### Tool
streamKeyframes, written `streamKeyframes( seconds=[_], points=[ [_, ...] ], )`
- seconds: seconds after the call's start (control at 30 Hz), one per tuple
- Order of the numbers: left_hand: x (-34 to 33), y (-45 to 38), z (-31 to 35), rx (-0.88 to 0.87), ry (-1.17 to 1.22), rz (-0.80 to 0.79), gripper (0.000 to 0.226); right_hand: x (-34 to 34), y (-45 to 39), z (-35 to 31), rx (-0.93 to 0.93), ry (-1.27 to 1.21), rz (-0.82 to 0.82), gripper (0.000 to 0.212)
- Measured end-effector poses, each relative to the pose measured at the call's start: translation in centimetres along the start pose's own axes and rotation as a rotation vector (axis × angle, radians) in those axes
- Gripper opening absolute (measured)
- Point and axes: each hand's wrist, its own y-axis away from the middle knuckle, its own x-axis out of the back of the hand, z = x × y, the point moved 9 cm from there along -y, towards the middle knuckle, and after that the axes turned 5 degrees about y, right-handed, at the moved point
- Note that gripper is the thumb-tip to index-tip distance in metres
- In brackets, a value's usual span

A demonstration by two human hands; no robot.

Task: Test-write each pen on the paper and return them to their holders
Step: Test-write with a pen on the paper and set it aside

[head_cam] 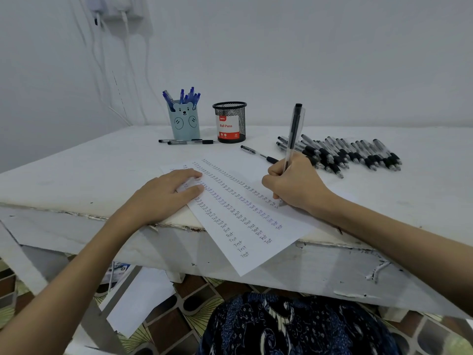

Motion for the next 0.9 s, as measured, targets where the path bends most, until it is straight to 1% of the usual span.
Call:
streamKeyframes(
  seconds=[0.1, 0.2, 0.4, 0.5, 0.57, 0.67, 0.73, 0.8, 0.9],
  points=[
    [0.0, 0.0, 0.2, -0.001, -0.006, 0.004, 0.058, 0.2, 0.0, 0.2, -0.022, -0.004, 0.0, 0.05],
    [0.1, 0.1, 0.2, 0.01, 0.0, 0.002, 0.064, 0.4, 0.0, 0.2, -0.016, -0.01, 0.023, 0.048],
    [0.1, 0.2, 0.3, 0.005, 0.006, 0.0, 0.063, 0.2, -0.2, 0.5, -0.042, -0.012, 0.016, 0.05],
    [0.2, 0.1, 0.2, -0.001, -0.009, 0.008, 0.049, 0.1, -0.1, 0.5, -0.042, -0.031, 0.016, 0.051],
    [0.1, 0.1, 0.3, -0.005, -0.015, 0.01, 0.045, 0.3, 0.0, 0.7, -0.072, -0.043, 0.034, 0.051],
    [0.0, 0.1, 0.3, 0.009, -0.01, -0.008, 0.057, 0.6, 0.1, 1.6, -0.192, -0.174, 0.004, 0.038],
    [-0.1, 0.1, 0.2, 0.02, -0.01, -0.019, 0.065, 0.8, 0.1, 2.2, -0.296, -0.274, -0.019, 0.04],
    [0.0, 0.1, 0.3, 0.015, -0.024, -0.026, 0.064, 1.4, -0.2, 2.4, -0.324, -0.298, 0.003, 0.042],
    [-0.1, 0.1, 0.5, 0.024, -0.04, -0.047, 0.068, 2.1, -0.7, 2.1, -0.303, -0.293, 0.031, 0.031]
  ],
)
